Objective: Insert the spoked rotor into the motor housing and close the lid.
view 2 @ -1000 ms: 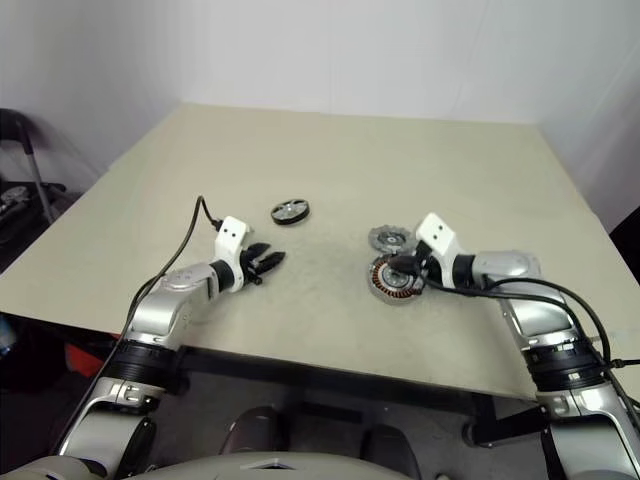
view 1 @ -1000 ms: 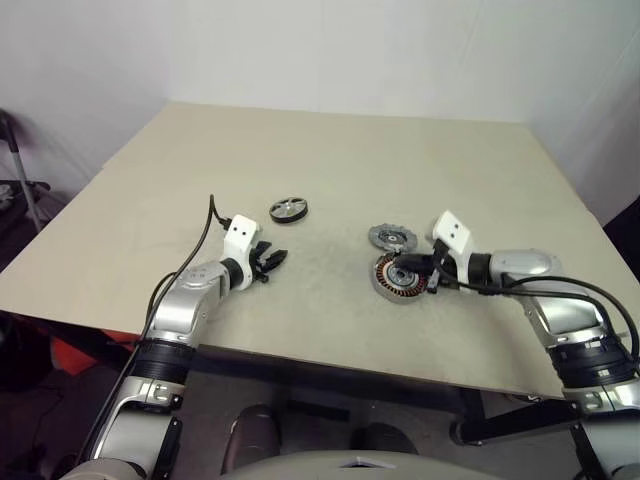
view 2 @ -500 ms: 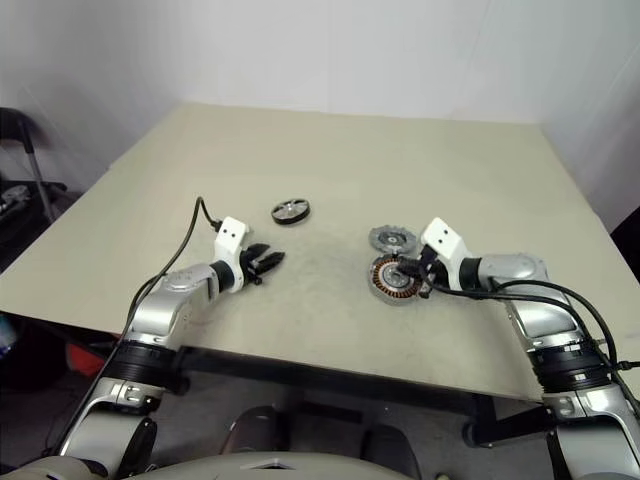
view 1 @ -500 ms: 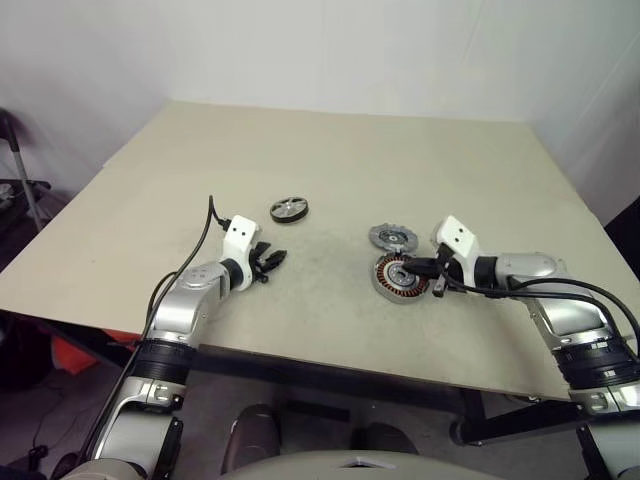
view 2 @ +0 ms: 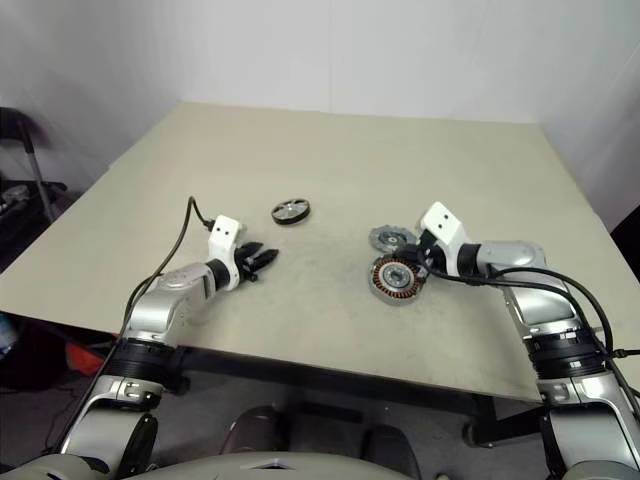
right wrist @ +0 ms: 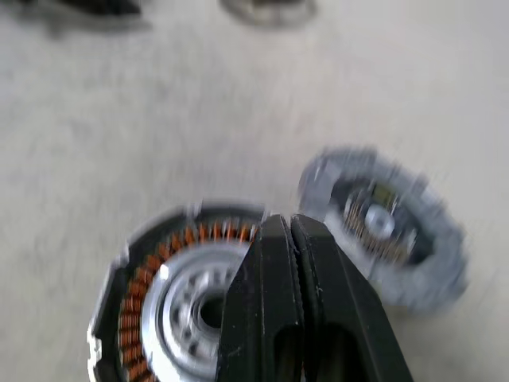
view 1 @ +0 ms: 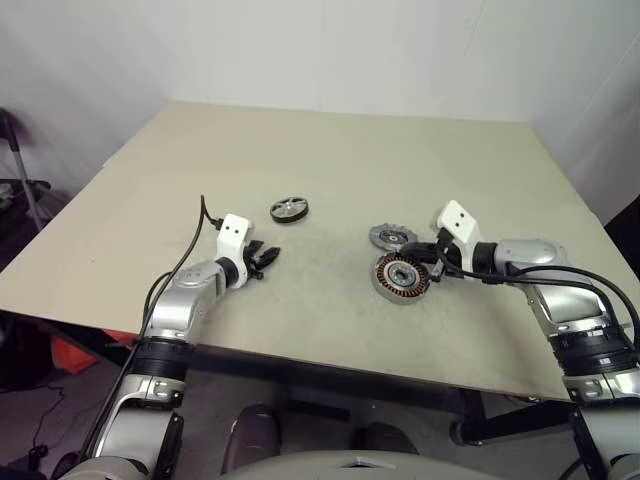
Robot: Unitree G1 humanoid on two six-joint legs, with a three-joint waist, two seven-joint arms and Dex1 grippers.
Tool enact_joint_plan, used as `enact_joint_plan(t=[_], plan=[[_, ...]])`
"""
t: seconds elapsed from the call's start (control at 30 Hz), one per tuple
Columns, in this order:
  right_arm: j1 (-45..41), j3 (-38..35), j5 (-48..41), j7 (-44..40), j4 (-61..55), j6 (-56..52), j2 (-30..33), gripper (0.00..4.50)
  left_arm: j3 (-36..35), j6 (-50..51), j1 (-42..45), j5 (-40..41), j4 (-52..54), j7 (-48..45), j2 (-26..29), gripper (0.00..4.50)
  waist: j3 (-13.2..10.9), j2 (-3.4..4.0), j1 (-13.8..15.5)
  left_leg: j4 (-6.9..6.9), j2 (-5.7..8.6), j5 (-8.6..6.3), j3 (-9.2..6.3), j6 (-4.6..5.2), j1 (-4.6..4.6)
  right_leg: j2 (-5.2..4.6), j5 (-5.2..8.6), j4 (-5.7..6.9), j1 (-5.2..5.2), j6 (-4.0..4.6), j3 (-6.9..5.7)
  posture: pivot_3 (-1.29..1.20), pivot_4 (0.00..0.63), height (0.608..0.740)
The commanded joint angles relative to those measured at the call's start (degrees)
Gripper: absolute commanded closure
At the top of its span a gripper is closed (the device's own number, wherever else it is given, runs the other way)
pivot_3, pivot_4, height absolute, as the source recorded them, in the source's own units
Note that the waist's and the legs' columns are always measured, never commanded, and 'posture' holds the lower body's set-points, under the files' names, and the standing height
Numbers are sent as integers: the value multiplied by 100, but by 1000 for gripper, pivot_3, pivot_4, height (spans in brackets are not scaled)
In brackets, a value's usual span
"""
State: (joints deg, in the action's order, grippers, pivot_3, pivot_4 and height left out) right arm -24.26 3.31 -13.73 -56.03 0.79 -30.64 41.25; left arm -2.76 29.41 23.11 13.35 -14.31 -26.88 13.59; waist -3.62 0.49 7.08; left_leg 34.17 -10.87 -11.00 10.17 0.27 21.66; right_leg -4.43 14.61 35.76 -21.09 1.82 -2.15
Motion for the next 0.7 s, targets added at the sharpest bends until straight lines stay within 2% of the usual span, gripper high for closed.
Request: enact_joint_plan(t=[0.03, 0.2, 0.43, 0.7], plan=[[-167, -206, -211, 63, -291, -69, -62, 4468, -754, 351, 442, 522, -466, 513, -235, 2111, 0, 0, 10, 0, 0, 0, 0, 1, 0, 0, 0, 0, 0, 0, 0, 0, 0, 740], [-185, -112, -207, 96, -330, -110, -176, 4468, -1382, 638, 1294, 1099, -1406, 730, -566, 2111, 0, -1, 16, 6, 3, 1, -2, -1, -3, -1, -1, 7, 5, 0, 0, 0, 0, 740], [-300, -50, -135, 69, -206, -42, -200, 4468, -1749, 741, 2584, 1406, -2875, 731, -823, 2111, -2, -4, 41, 10, 8, 8, -3, 6, 15, -3, -3, 0, -6, -3, -1, 0, 0, 740], [-254, -129, -125, 165, -270, -88, -143, 4468, -2211, 587, 3056, 1633, -3904, 1054, -942, 2111, -3, -5, 41, 9, 7, 10, -4, 21, 27, -3, -3, -1, -16, -4, -5, 0, 0, 740]])
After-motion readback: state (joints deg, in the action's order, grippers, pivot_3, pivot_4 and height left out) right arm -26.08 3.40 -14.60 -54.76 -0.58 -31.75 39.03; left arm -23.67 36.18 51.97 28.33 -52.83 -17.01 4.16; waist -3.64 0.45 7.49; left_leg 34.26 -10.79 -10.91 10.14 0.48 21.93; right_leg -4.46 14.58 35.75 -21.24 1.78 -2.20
